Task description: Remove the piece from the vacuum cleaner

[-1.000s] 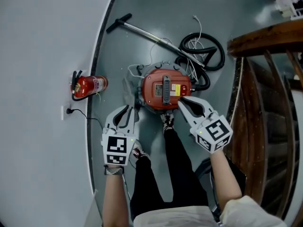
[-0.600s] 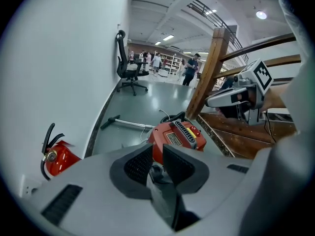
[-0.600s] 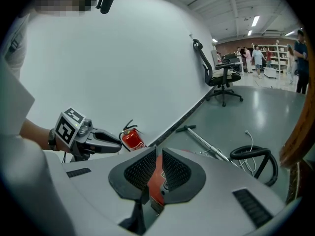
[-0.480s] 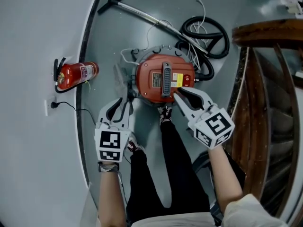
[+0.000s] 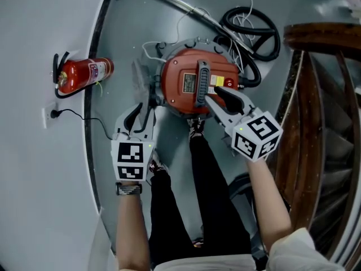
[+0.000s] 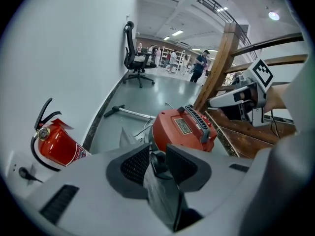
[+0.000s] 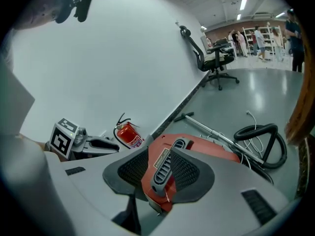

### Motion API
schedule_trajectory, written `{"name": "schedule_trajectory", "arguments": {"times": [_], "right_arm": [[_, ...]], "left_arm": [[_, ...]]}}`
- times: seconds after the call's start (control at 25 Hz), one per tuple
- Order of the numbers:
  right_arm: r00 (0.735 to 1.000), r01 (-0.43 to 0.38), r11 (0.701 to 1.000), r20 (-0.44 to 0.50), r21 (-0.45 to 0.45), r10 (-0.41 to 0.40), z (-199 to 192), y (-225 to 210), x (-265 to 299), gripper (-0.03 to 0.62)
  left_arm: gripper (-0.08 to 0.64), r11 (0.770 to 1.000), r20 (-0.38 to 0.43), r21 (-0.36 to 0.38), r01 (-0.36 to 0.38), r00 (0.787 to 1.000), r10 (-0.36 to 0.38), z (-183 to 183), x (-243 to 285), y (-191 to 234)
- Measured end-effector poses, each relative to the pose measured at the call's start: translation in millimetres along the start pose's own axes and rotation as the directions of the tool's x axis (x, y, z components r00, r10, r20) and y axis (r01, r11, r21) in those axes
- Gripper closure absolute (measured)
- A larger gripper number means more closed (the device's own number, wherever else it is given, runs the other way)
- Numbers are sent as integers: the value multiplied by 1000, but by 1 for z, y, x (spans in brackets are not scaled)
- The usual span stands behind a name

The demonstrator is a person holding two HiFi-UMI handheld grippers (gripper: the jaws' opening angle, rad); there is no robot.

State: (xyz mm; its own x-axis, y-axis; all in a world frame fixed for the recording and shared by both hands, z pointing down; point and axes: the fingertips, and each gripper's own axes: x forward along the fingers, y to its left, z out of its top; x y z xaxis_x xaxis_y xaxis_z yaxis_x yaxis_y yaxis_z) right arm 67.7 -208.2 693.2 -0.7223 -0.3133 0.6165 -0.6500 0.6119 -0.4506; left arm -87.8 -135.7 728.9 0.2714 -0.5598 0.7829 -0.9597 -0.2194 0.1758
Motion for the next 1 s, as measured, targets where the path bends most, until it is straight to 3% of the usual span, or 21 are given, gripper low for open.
{"name": "schedule_trajectory", "arguments": {"times": [0.24,0.56,0.84,1.0], "right_arm": [[999,21,999,-46,44,-19,-22,-19,18,444],[997,-42,991,-55,124,49,-48,-19,31,430],[997,-70,990,-34,125,74,-46,-17,33,426],[994,-110,971,5,213,112,-48,-12,36,424]], "left_arm": [[448,995,-67,-98,-11,998,4,-25,23,6],[439,993,-125,-98,-65,991,53,-50,43,12],[428,991,-148,-101,-89,986,74,-57,56,15],[430,988,-154,-112,-103,984,85,-60,62,16]]}}
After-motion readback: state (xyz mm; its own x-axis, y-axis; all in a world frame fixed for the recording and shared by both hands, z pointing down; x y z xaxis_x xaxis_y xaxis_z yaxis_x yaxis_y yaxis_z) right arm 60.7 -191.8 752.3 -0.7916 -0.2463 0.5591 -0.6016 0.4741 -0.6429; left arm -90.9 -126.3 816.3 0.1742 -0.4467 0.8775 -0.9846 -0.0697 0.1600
